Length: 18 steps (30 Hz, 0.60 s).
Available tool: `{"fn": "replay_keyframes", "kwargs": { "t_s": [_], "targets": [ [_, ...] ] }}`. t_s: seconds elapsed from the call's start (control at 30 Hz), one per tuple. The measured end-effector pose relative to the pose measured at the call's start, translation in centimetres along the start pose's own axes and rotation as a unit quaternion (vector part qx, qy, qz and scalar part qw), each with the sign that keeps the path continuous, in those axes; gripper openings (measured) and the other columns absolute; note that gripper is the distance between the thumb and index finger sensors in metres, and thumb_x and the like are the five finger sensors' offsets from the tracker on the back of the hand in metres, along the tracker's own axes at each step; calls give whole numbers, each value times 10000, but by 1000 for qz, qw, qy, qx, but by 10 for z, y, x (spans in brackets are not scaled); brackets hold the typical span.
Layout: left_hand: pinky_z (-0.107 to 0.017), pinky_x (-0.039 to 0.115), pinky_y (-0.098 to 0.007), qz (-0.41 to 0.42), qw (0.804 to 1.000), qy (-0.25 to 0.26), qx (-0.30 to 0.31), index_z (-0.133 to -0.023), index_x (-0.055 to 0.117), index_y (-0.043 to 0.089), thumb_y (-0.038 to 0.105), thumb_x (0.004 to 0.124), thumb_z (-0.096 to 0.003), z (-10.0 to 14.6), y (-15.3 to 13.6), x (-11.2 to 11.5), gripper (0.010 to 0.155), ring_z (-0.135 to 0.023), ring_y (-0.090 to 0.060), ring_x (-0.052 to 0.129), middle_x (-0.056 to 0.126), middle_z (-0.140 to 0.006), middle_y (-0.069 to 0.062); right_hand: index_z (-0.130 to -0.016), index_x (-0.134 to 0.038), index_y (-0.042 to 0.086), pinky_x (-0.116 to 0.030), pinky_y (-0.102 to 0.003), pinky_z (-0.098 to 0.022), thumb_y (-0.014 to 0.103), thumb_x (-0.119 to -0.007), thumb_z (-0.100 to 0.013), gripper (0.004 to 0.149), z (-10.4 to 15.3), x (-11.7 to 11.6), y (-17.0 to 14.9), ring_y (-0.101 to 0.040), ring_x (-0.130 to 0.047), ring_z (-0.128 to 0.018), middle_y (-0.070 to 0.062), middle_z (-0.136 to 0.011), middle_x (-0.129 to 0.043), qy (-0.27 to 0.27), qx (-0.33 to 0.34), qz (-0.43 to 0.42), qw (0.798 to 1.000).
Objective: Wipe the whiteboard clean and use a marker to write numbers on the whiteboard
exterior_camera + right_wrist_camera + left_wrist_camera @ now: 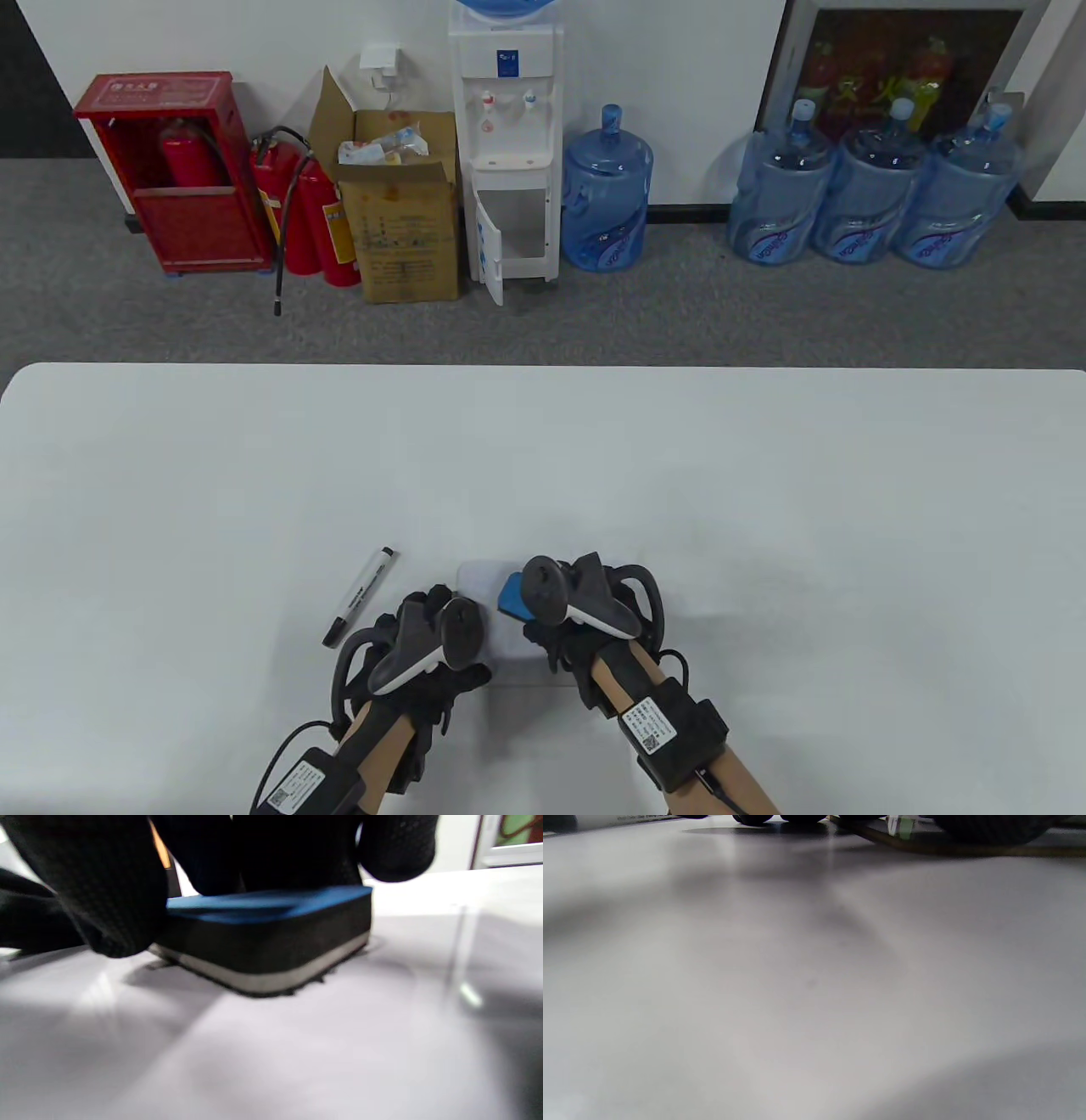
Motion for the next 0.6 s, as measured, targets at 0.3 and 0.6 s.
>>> {"fn": "replay_keyframes", "kwargs": {
  "t_s": [0.3, 0.6],
  "targets": [
    [-808, 402, -667, -2, 1000, -1, -2, -1113, 381, 357, 606, 633, -402, 0, 1, 0, 794, -1165, -403, 380, 298, -1260, -41, -996, -728, 231, -638, -581, -615, 471, -930, -364, 706, 8, 4, -46, -326, -848, -781, -105, -971, -743, -1, -67, -15, 998],
    [-810, 401, -665, 1, 1000, -4, -2, -1111, 381, 359, 604, 637, -402, -1, 1, 0, 792, -1162, -409, 377, 293, -1258, -46, -1005, -704, 178, -653, -583, -595, 475, -885, -388, 709, 7, 1, -12, -341, -864, -756, -126, -965, -740, -10, -27, 36, 999]
  ]
}}
Point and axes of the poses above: the tracker on the back of each hand, its own y axis roughly to the thumb side, its own z axis roughly from the fingertips to the wrist, x = y × z, the point moved 3 cm from there along -z, roughly from the wrist to the fingertips
